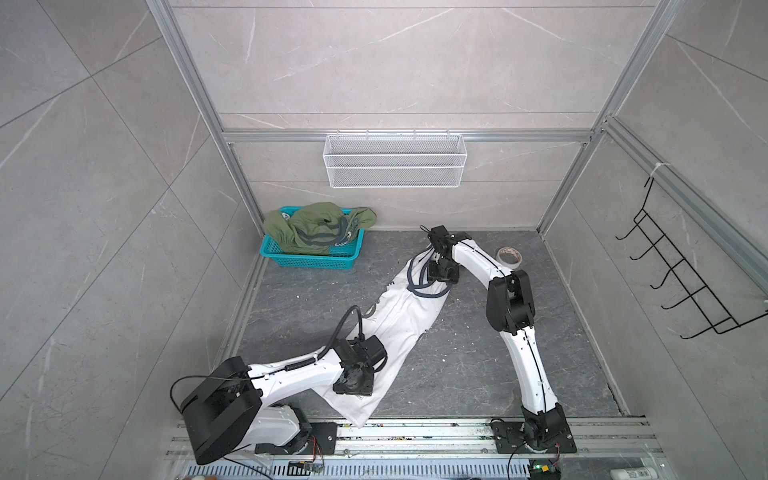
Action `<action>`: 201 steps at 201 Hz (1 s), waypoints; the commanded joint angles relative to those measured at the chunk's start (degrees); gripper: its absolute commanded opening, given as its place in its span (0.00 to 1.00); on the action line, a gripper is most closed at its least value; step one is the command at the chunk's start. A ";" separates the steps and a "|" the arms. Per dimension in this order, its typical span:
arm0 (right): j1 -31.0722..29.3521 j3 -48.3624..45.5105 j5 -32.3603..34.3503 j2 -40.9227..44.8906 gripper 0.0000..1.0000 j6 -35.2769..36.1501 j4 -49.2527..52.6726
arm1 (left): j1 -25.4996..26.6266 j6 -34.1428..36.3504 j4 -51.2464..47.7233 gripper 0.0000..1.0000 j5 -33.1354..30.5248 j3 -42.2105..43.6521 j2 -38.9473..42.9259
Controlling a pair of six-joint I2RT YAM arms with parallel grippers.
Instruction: Fold and stack the tank tops
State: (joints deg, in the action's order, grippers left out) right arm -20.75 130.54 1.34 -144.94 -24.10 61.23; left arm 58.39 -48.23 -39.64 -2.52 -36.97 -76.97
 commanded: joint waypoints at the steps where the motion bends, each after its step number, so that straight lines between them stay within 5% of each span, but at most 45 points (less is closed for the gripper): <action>1: 1.70 7.36 3.63 -7.78 0.62 2.40 3.46 | 7.23 -2.30 5.76 0.54 9.85 -1.42 -6.84; 38: 1.68 28.42 0.53 -16.50 0.64 2.99 10.37 | 12.57 -2.15 9.80 0.55 9.73 -11.75 -13.73; 72: 2.02 36.69 -2.71 -14.40 0.68 3.54 12.59 | 12.34 -0.26 8.02 0.58 3.23 -14.85 -6.33; 123: 1.55 19.08 -4.10 0.96 0.74 4.08 11.62 | 3.41 2.76 3.78 0.58 0.54 -10.38 2.72; 145: -0.95 1.00 -3.04 10.76 0.74 4.41 4.99 | -0.35 3.94 4.50 0.58 2.40 -7.48 2.29; 171: -3.37 -19.54 -4.75 21.72 0.73 1.73 -5.93 | -1.11 4.41 7.16 0.58 3.81 -5.18 0.17; 201: -6.16 -30.43 -6.12 24.86 0.72 -2.41 -12.44 | 0.75 3.92 9.67 0.55 5.63 -4.01 -2.88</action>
State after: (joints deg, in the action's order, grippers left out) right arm -25.06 106.63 -3.46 -121.82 -22.50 56.99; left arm 57.58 -45.32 -32.73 0.75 -41.30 -78.19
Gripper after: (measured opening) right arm 0.720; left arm 0.556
